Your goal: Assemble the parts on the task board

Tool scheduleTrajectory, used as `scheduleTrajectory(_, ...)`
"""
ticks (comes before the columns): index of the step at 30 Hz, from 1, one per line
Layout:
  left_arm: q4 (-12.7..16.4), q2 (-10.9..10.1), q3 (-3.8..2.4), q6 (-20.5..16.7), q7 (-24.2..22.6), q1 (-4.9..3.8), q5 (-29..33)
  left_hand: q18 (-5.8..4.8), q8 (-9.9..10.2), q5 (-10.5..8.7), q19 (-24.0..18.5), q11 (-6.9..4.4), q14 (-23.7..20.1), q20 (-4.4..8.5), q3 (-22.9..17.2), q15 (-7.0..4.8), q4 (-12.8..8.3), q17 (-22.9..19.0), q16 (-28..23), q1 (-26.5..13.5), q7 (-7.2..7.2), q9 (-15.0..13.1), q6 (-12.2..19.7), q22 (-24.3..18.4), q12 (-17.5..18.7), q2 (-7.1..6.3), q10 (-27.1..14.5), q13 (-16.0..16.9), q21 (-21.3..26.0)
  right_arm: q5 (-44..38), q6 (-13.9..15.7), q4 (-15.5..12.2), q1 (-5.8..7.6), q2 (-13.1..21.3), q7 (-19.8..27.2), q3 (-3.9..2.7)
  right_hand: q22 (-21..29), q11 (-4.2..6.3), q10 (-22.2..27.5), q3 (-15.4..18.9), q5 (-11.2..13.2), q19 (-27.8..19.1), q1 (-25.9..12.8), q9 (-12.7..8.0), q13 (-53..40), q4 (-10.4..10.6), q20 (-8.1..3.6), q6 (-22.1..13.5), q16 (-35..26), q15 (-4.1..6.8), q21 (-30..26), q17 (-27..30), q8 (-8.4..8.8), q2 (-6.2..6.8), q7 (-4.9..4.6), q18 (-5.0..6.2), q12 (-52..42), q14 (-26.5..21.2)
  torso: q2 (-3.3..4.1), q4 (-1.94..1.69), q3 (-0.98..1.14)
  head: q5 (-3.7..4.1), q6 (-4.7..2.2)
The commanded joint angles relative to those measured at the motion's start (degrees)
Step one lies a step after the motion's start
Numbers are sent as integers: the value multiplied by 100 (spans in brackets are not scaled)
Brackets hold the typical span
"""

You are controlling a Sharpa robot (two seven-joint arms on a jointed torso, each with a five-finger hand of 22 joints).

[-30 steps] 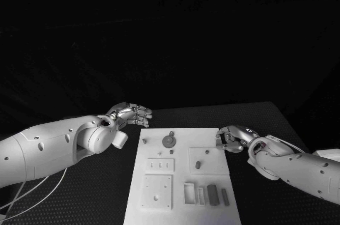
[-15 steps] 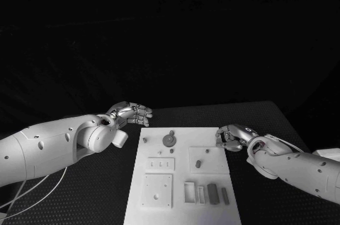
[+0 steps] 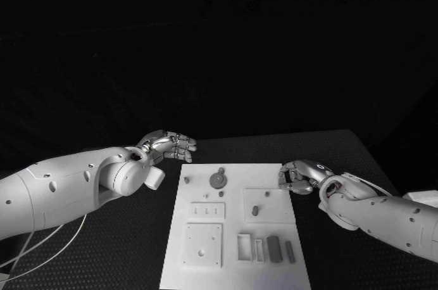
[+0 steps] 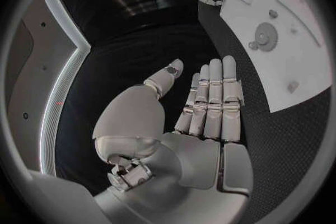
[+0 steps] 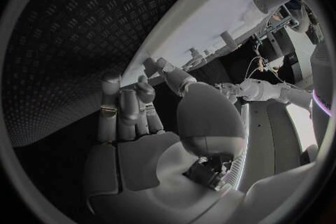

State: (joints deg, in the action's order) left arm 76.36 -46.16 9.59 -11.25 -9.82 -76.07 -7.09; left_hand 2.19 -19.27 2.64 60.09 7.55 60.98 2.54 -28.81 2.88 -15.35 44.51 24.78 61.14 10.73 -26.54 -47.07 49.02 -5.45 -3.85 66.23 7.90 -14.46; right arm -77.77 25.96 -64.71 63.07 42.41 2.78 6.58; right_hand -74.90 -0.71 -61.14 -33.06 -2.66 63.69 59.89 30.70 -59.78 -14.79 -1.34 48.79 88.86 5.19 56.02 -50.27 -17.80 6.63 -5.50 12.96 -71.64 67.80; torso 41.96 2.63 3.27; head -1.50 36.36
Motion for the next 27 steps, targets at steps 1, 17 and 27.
scheduleTrajectory(1, 14, 5, -3, 80, -43, -2, -6, 90, 10, 22, -23, 3, 53, 20, -9, 5, -5, 9, -39, -38, 7, -8, -3, 8, 31, 1, 45, 8, 24, -64, -55, 2, -5, -5, 35, 0, -91, 57, 6, 2, -19, -11, 7, 14, 8, -40, -32, 704, 28, 58, 24, -5, -28, -96, -96, 204, -12, -19, 0, -1, 1, 1, 10)
scheduleTrajectory(17, 22, -10, -3, 70, -33, -3, -9, 90, 16, 22, -22, 6, 56, 20, -8, 6, -7, 20, -49, -38, 10, -8, 5, 12, 39, 0, 40, 9, 27, -64, -96, 14, -8, -26, 56, 0, -95, 103, -18, -3, -19, -18, -4, 68, 18, -108, -32, 823, 30, 100, 27, -14, -75, -278, -47, 204, -2, -9, 3, -8, -1, 9, 33)
scheduleTrajectory(27, 27, -19, -4, 82, -25, -3, -11, 90, 21, 23, -21, 9, 58, 19, -7, 6, -8, 29, -56, -39, 13, -8, 11, 15, 46, 0, 35, 9, 30, -71, -123, 24, -9, -32, 60, 0, -98, 130, -34, -1, -19, -23, -20, 101, 22, -129, -28, 909, 32, 123, 31, -35, -109, -346, -16, 204, 4, 3, -1, -3, 0, 8, 54)
